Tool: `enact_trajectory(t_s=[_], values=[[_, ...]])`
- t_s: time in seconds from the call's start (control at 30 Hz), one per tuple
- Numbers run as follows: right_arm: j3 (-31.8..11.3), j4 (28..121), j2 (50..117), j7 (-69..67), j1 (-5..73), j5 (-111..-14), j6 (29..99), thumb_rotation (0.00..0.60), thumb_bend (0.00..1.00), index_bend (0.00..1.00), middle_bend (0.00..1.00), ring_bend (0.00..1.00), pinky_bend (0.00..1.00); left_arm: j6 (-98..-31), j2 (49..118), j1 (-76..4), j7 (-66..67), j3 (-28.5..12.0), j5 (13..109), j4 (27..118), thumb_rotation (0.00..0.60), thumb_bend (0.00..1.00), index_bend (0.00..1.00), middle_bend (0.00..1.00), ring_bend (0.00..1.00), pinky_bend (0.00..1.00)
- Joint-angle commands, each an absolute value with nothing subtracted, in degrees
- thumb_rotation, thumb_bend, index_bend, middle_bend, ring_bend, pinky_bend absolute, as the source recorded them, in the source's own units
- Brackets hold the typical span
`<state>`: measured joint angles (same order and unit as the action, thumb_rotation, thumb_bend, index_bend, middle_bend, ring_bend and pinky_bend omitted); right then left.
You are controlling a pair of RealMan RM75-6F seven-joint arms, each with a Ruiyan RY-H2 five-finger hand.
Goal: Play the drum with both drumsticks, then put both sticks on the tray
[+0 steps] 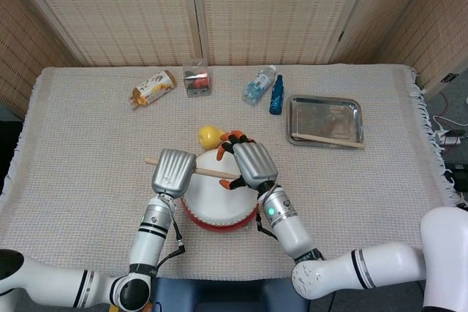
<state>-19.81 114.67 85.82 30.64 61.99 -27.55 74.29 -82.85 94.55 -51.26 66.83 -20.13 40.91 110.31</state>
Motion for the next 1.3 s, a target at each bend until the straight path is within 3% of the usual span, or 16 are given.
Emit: enact_trajectory(t_s=[0.03, 1.3], values=[[-20.10, 114.35, 86.33, 30.90, 62.10, -27.35, 74.09, 0.600, 0.21, 0.47, 0.19, 0.08, 0.26, -83.22, 94.83, -51.83, 67.17, -20.07, 40.56, 110.17, 0.600, 0.59, 1.00, 1.00, 1.00, 1.00], [-21.39, 111.06, 90.68, 32.19, 60.82, -30.67, 73.57, 0.600, 0.39, 0.62, 0.24, 0.11, 0.28, -86.72, 95.93, -55.96, 67.90, -17.78, 38.78, 109.35, 0.600, 0.59, 1.00, 1.00, 1.00, 1.00]])
